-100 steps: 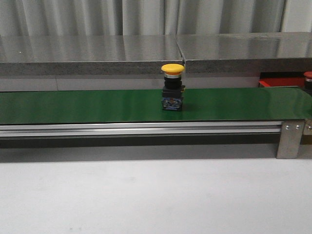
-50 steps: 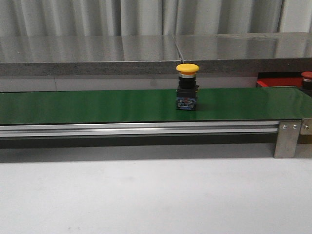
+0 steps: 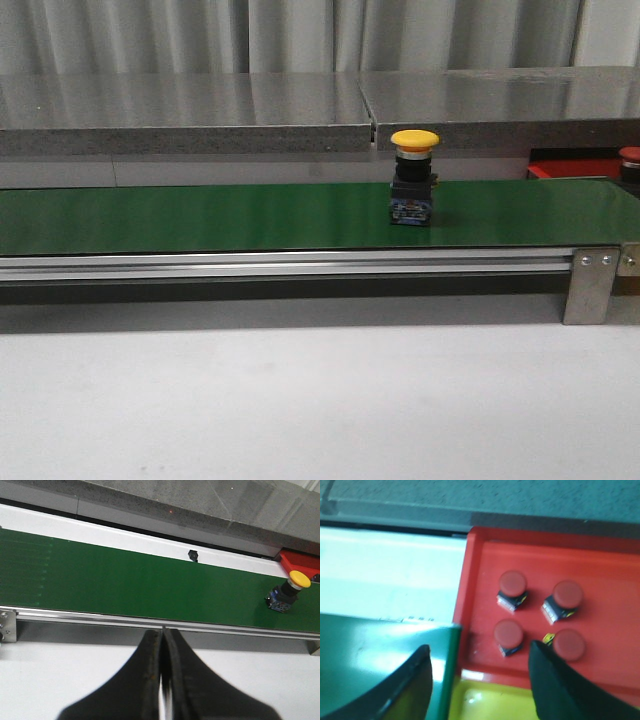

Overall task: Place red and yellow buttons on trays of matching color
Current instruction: 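Move the right gripper to the belt's end and grasp the yellow button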

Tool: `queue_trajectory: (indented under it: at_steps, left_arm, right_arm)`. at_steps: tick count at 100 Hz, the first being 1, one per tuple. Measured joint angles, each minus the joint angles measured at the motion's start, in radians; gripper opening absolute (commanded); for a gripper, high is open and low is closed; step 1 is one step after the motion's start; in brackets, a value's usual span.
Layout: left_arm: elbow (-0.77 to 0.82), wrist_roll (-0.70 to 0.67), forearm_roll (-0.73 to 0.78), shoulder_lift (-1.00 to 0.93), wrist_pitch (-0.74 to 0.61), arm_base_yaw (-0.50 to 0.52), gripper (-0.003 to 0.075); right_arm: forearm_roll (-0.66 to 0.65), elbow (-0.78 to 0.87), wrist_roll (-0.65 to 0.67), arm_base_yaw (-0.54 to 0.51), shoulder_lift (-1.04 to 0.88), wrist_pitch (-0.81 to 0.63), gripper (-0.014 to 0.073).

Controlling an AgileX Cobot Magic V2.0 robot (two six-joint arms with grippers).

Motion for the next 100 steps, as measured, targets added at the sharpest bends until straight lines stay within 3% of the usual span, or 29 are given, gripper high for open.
queue_trajectory:
  at_steps: [24, 48, 67, 100]
  left_arm:
    - [0.0, 0.0, 0.0, 0.0, 0.0, 0.0, -0.0019]
    - [0.0, 0.0, 0.0, 0.0, 0.0, 0.0, -0.0019]
    - [0.0, 0.0, 0.0, 0.0, 0.0, 0.0, -0.0019]
    - [0.0, 0.0, 0.0, 0.0, 0.0, 0.0, -0.0019]
  right_arm:
    - [0.09, 0.289, -0.113, 0.0, -0.18, -0.07, 0.0449]
    - [0.196, 0.506, -0.225, 0.02, -0.247, -0.1, 0.0575]
    - [0.207, 0.609, -0.282, 0.135, -0.247, -0.169, 0.0575]
    - [0.207, 0.623, -0.349, 0.331, -0.197, -0.349, 0.0575]
